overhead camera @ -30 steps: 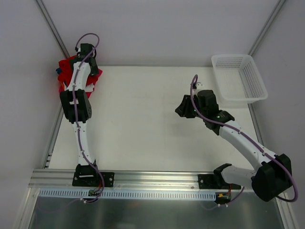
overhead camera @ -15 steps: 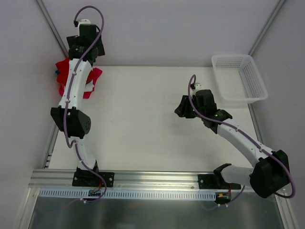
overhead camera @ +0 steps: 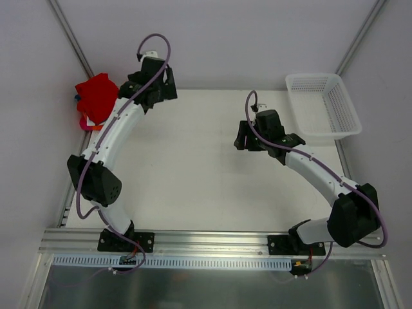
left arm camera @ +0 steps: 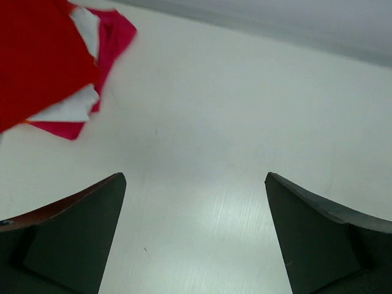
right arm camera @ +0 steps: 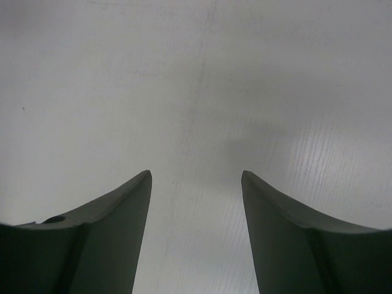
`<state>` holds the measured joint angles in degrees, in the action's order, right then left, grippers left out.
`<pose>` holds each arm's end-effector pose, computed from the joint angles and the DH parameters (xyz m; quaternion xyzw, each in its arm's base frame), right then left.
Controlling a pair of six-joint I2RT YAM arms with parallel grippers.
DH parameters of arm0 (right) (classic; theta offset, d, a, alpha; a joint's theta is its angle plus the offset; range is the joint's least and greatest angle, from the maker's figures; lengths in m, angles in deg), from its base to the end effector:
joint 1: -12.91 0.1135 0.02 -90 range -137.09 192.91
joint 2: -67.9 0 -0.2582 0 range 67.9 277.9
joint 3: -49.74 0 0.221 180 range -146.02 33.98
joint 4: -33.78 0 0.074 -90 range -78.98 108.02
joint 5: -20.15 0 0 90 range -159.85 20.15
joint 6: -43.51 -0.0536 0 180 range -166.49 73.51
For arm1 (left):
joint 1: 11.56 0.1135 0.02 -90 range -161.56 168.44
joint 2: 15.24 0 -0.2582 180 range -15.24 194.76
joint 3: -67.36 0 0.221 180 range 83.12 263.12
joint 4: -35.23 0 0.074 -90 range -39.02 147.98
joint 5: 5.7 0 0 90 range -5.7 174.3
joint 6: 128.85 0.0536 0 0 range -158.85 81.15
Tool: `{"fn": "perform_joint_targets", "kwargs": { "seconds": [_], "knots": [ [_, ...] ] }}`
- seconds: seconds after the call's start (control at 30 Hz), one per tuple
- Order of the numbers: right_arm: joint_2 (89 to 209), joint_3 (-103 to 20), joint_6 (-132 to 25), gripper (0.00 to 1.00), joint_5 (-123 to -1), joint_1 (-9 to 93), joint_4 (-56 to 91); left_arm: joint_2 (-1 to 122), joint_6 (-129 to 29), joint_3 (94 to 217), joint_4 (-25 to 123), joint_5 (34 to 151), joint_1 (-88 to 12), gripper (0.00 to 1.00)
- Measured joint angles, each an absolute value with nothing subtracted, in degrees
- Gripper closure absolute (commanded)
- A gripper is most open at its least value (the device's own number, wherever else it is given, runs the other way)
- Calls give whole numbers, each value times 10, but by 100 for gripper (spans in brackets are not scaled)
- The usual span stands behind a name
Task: Fold and stack the t-shirts
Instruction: Neatly place the folded tshirt to the corner
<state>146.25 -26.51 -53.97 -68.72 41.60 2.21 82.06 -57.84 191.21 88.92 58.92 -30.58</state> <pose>0.2582 0.1425 0.2875 -0.1668 0.8656 0.1548 0.4460 0.3473 -0.0954 0.4125 -0.1143 0.8325 0.0116 0.5420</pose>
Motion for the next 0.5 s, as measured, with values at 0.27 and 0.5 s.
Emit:
{"fn": "perform_joint_targets", "kwargs": {
  "seconds": [0.27,0.5],
  "knots": [
    [1502,-304,-526,34,-739,407,-11,867,-591,1794,870,638,-355,1],
    [1510,-332,-513,33,-776,396,-24,867,-594,1746,814,671,-355,1]
  ]
}}
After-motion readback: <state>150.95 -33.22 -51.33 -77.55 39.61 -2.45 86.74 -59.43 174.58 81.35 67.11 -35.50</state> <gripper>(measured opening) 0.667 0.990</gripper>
